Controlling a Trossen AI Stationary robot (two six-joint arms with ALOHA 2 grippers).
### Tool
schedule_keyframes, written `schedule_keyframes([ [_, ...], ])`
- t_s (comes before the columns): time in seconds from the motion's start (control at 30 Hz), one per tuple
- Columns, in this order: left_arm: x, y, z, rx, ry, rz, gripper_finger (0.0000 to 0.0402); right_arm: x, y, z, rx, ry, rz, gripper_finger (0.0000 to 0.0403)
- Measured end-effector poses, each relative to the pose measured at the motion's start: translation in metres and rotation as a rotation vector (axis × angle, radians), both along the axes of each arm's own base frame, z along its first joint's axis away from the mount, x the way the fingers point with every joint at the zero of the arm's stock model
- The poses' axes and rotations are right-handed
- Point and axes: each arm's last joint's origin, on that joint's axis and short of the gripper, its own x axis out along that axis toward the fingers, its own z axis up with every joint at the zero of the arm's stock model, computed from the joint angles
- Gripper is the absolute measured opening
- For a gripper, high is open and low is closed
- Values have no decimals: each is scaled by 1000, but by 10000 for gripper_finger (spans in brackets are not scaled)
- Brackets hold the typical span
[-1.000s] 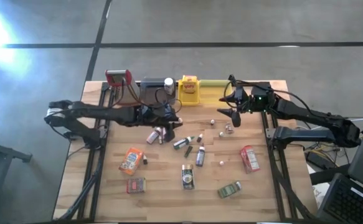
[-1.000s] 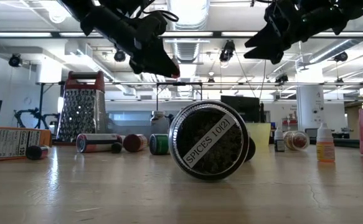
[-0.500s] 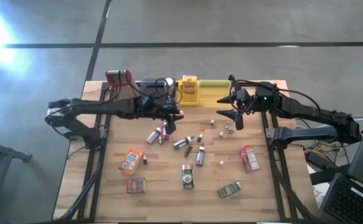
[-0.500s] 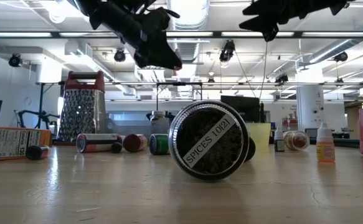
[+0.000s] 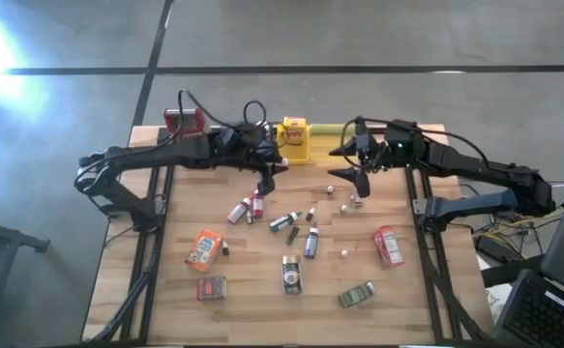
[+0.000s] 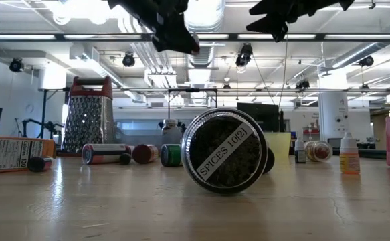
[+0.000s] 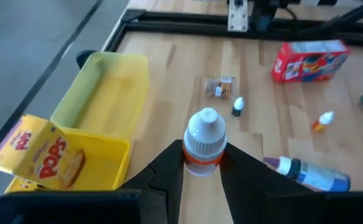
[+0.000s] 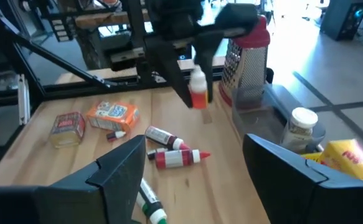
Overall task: Pick & Place Kitchen Items
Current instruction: Put the orange food coloring bottle into the light yellow bin
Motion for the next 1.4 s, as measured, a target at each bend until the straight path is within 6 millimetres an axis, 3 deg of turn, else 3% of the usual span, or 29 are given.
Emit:
schedule_keyframes([
  [0.23,30,9,-3,1,120,-41,101,15,-5,11,-52,58,22,254],
  [0.53,60,14,-12,-15,120,-179,101,26,-9,8,-62,134,36,228],
  [1.07,77,13,2,46,-86,-288,101,27,-10,-9,-44,180,36,251],
  [1.4,85,15,-6,7,-101,-260,101,27,-10,-11,-58,177,41,216],
])
